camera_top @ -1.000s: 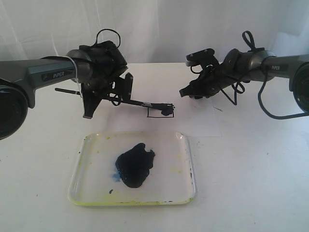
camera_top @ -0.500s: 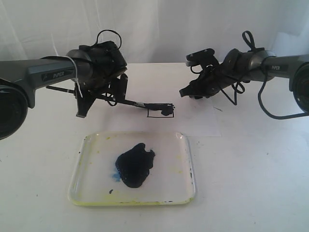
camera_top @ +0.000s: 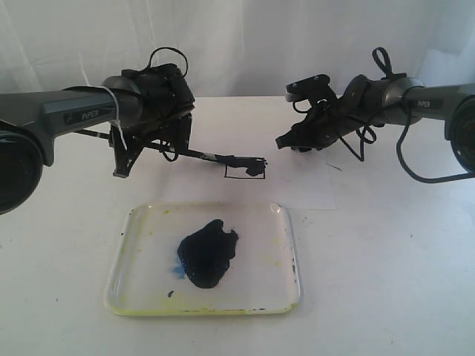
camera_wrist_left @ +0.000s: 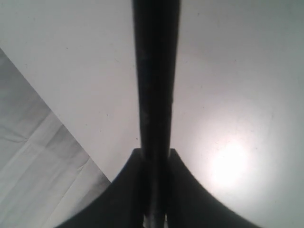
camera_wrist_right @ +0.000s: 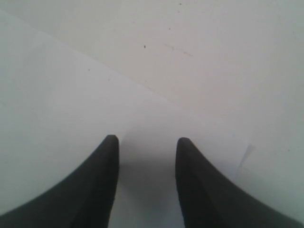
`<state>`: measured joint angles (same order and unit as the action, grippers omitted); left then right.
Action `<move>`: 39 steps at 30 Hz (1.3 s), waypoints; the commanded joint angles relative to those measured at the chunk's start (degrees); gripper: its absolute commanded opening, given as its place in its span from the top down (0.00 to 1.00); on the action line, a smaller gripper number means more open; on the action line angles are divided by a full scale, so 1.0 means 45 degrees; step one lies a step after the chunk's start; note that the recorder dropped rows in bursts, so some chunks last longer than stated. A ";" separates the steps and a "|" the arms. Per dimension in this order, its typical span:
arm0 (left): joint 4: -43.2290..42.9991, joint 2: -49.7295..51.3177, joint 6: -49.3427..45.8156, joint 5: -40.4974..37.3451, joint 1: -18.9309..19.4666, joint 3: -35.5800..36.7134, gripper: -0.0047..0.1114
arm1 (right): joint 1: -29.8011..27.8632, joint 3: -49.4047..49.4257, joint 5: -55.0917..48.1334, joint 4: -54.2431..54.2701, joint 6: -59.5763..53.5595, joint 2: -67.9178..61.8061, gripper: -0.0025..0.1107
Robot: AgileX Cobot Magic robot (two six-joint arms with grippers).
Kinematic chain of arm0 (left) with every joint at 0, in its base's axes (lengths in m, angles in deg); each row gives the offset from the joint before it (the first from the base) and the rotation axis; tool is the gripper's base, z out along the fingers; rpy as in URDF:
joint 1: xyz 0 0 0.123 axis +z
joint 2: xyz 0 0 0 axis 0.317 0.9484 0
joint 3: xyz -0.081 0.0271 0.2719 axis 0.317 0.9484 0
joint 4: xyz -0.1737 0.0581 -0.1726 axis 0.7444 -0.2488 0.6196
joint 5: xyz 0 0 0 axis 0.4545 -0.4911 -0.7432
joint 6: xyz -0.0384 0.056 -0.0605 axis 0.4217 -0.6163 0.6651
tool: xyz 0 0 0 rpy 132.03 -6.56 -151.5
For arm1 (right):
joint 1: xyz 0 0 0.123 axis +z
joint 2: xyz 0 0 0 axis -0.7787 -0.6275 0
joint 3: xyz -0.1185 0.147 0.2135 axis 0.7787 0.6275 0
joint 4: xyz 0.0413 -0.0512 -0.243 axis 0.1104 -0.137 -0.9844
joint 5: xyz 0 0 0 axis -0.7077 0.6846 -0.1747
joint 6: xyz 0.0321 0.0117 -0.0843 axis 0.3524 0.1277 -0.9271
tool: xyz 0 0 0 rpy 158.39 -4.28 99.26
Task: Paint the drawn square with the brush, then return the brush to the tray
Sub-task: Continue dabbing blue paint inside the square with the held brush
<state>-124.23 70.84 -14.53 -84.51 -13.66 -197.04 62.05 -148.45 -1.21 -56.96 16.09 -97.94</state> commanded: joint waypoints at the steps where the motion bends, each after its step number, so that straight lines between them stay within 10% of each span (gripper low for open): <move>1: -0.0090 -0.0054 0.0828 -0.0313 0.0034 -0.0074 0.96 | -0.0018 0.0032 -0.0149 -0.0172 0.0001 -0.0156 0.64; 39: 0.2347 -0.1044 -0.0164 -0.0915 -0.1133 -0.0050 0.96 | -0.0018 0.0032 -0.0149 -0.0235 0.0001 -0.0156 0.64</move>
<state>-112.89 66.51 -15.20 -87.59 -18.84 -197.04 62.05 -148.45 -1.10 -57.17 16.09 -97.94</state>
